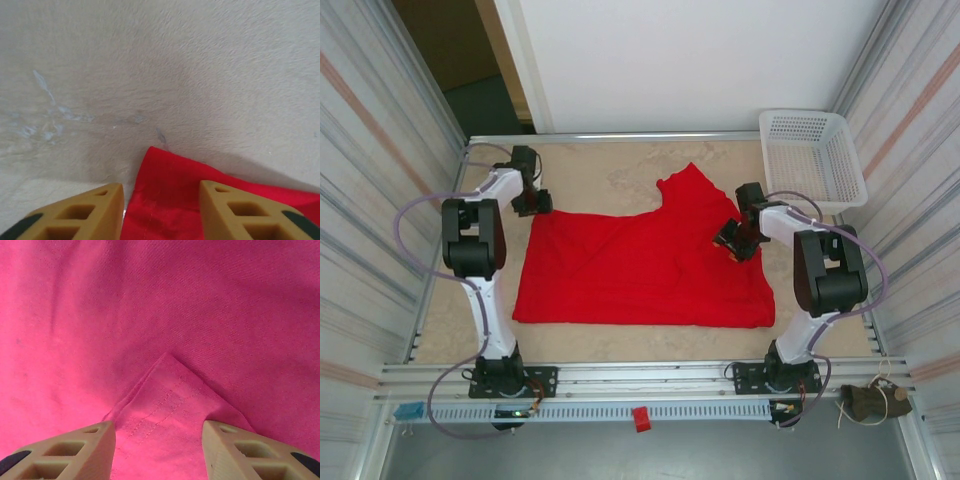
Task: Fold the inside-out t-shirt
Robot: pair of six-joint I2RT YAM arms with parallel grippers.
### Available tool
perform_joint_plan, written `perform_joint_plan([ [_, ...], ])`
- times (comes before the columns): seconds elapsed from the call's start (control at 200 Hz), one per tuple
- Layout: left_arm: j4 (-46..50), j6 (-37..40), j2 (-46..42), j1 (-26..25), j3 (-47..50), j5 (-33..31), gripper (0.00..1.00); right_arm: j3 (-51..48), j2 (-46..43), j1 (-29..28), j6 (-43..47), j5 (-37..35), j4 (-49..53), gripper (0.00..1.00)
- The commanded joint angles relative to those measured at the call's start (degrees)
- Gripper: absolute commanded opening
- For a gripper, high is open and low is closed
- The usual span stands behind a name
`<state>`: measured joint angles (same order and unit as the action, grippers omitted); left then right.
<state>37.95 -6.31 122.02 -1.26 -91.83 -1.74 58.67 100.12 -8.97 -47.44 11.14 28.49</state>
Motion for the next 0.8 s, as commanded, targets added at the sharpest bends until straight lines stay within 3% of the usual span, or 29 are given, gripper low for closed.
perform_joint_plan([
  [0.0, 1.08, 0.07, 1.10, -0.19, -1.33, -0.01, 0.30, -2.70, 0.39, 0.60, -4.08, -3.14, 1.04, 0.48],
  [0.09, 0.81, -0.50, 1.47, -0.13, -1.40, 0.07, 0.10, -4.54, -0.04, 0.80, -6.08, -4.11, 0.95, 0.48],
  [0.175, 0.64, -1.22, 1.32, 0.18, -1.49, -0.23, 0.00, -5.24, -0.18, 1.06, -7.01, -4.88, 1.50, 0.48],
  [0.636, -2.73, -10.36, -0.48, 5.48, -0.45, 4.85, 0.00, -3.16, 0.94, 2.73, -8.77, -7.97, 6.82, 0.47],
  [0.797, -4.05, -10.78, -1.18, 5.31, 0.73, 7.59, 0.00, -0.55, 1.66, 1.87, -3.50, -3.71, 4.73, 0.49],
])
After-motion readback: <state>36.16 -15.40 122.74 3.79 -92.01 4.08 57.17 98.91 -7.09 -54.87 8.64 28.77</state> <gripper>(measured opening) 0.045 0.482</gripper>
